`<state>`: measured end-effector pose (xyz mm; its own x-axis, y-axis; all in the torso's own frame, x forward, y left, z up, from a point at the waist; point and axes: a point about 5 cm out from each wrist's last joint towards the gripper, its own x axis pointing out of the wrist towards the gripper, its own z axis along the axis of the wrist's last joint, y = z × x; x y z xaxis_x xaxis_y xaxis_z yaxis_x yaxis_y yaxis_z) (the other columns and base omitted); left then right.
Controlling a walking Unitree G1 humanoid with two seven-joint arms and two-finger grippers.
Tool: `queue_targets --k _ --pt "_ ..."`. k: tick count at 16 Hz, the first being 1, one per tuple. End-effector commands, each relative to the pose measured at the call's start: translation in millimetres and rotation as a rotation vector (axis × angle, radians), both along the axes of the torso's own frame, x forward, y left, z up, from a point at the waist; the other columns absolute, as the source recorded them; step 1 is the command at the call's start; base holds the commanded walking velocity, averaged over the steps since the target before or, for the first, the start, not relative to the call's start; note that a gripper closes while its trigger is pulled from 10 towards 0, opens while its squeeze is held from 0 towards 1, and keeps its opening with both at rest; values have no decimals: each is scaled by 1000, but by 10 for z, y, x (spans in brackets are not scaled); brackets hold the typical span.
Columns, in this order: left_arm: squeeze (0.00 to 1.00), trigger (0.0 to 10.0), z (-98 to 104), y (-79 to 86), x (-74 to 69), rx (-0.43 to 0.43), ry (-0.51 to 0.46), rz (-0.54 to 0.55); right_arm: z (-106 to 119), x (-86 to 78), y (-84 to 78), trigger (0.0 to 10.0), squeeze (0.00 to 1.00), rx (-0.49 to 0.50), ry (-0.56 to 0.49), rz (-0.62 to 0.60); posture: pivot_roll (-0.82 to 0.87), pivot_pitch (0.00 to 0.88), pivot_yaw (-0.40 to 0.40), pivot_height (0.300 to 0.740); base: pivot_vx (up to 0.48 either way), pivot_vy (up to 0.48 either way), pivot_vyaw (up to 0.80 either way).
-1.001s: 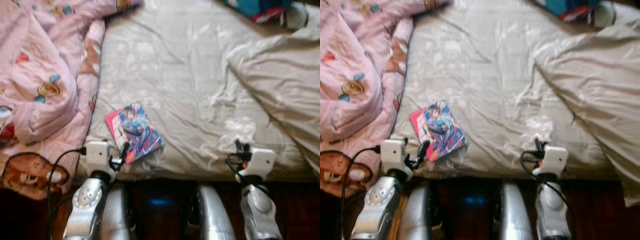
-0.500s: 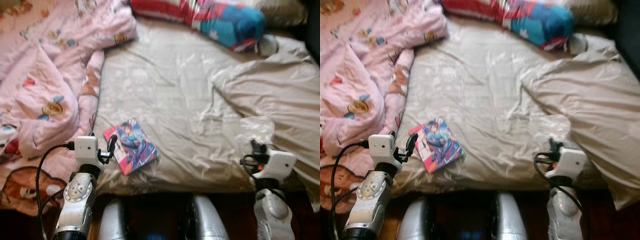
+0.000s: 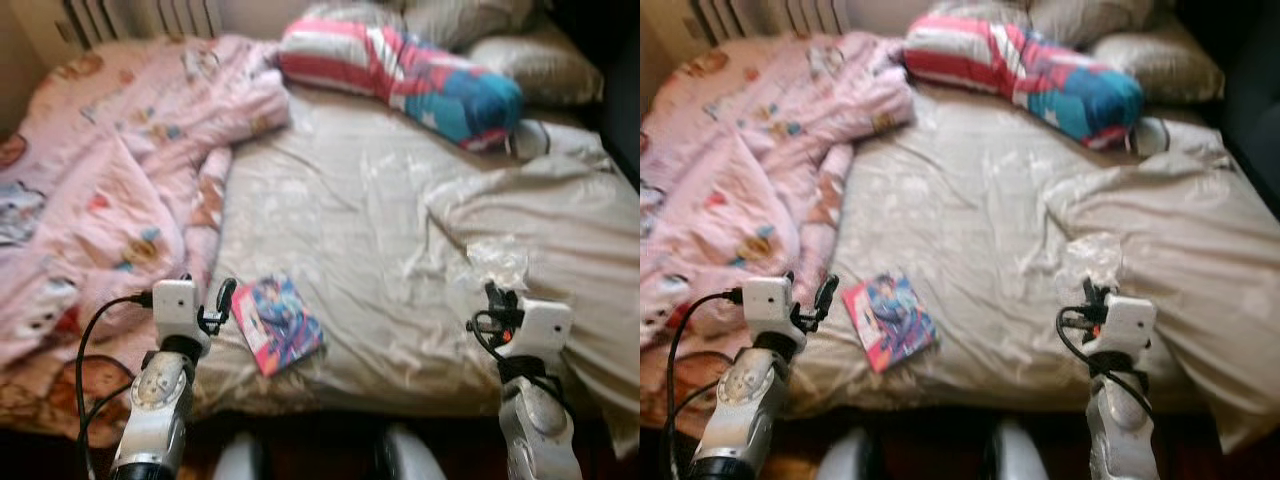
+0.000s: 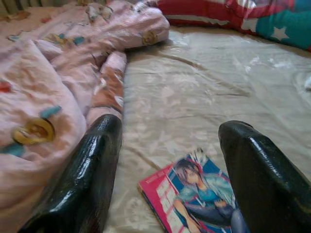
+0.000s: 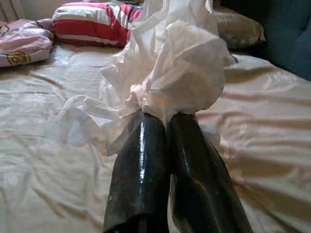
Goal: Clean up the room
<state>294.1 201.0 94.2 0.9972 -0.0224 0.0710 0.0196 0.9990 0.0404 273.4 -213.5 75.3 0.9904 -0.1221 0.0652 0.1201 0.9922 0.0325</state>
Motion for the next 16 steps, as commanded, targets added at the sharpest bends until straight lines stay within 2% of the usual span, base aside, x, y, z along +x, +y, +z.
queue_targets --k 1,3,5,7,9,11,12,15,16 --pt "0 10000 -28 45 -11 12 7 9 -90 -54 -47 10000 0 2 41 -19 31 83 -18 727 0 0 0" --pt "0 10000 -70 47 -5 9 20 7 -150 -66 -53 10000 0 14 61 -14 34 79 -19 740 0 0 0" --pt "0 10000 -389 133 -98 10 145 29 -446 -161 -70 10000 0 34 179 -10 30 89 -21 740 0 0 0" --pt "0 10000 -589 172 -172 5 239 32 -667 -271 -131 10000 0 37 289 -47 33 91 -21 740 0 0 0" --pt "0 10000 -872 221 -287 27 389 36 -907 -417 -200 10000 0 33 417 -85 31 89 -15 740 0 0 0" --pt "0 10000 -1038 211 -345 34 497 27 -1172 -610 -254 10000 0 81 594 -119 32 92 -7 740 0 0 0" --pt "0 10000 -1156 174 -405 44 584 18 -1312 -767 -275 10000 0 86 705 -158 50 88 -2 740 0 0 0" --pt "0 10000 -1338 188 -566 64 714 44 -1523 -1032 -177 10000 0 111 869 -137 36 95 7 740 0 0 0" --pt "0 10000 -1357 193 -587 60 730 49 -1542 -1060 -169 10000 0 116 887 -141 42 93 5 740 0 0 0"
